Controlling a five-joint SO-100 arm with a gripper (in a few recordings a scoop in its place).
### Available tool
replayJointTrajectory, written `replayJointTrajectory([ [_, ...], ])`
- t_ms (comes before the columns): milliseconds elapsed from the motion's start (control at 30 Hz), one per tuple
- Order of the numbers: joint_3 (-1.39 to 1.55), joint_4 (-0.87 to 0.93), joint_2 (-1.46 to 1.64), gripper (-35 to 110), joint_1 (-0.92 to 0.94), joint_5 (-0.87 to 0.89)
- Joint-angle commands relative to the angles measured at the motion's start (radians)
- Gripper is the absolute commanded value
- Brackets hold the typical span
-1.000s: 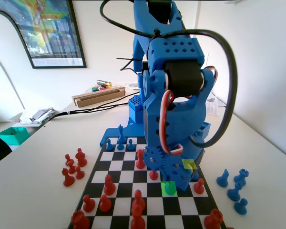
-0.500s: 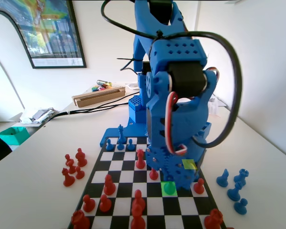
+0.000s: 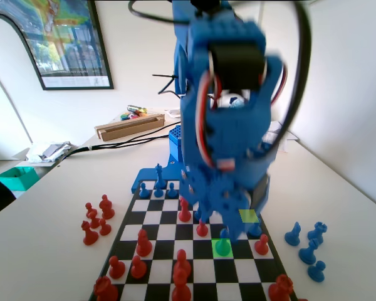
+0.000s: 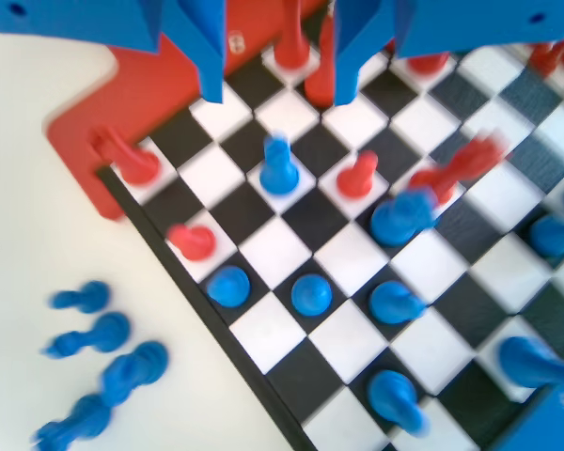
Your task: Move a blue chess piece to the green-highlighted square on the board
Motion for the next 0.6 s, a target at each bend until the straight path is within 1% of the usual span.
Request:
replayJointTrajectory([
  [0, -0.173, 0.163, 0.213, 11, 0.017, -0.063],
  [133, -0.282, 0.310, 0.327, 8, 0.025, -0.167],
  [200, -0.310, 0.336, 0.388, 1, 0.037, -0.192],
  [433, -0.350, 0.457, 0.565, 1, 0.049, -0.364],
  [567, -0.351, 0.586, 0.653, 1, 0.028, -0.497],
])
